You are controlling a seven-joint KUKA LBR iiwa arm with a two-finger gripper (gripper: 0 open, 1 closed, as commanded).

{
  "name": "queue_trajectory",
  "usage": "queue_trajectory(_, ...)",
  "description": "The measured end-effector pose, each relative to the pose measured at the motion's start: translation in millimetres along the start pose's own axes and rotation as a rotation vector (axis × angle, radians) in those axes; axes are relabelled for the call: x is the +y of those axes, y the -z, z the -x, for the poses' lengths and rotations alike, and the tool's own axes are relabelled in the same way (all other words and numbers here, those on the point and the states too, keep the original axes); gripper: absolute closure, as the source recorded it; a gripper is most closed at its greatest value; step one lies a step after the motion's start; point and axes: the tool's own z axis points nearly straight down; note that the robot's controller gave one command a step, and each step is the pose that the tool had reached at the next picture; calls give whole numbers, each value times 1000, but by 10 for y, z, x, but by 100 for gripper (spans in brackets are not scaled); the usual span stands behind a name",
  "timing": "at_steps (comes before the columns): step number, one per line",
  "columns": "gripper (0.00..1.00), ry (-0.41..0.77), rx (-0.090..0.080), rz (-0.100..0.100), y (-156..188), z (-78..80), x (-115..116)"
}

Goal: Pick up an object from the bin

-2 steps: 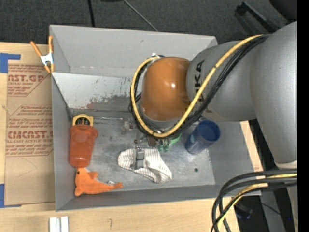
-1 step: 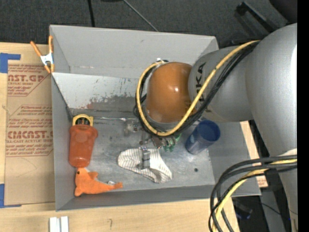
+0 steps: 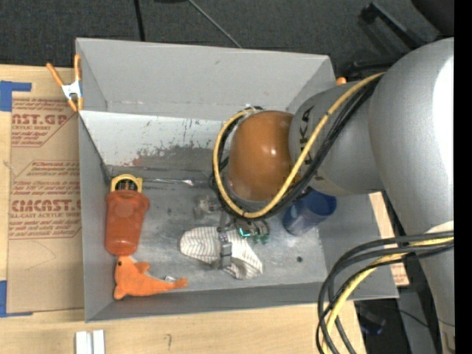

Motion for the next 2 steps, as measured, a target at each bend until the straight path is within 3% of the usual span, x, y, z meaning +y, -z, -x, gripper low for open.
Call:
queue_trajectory(1, 100, -73, -3, 1, -86, -117, -61)
queue_trajectory(2, 100, -73, -3, 1, -86, -117, -61)
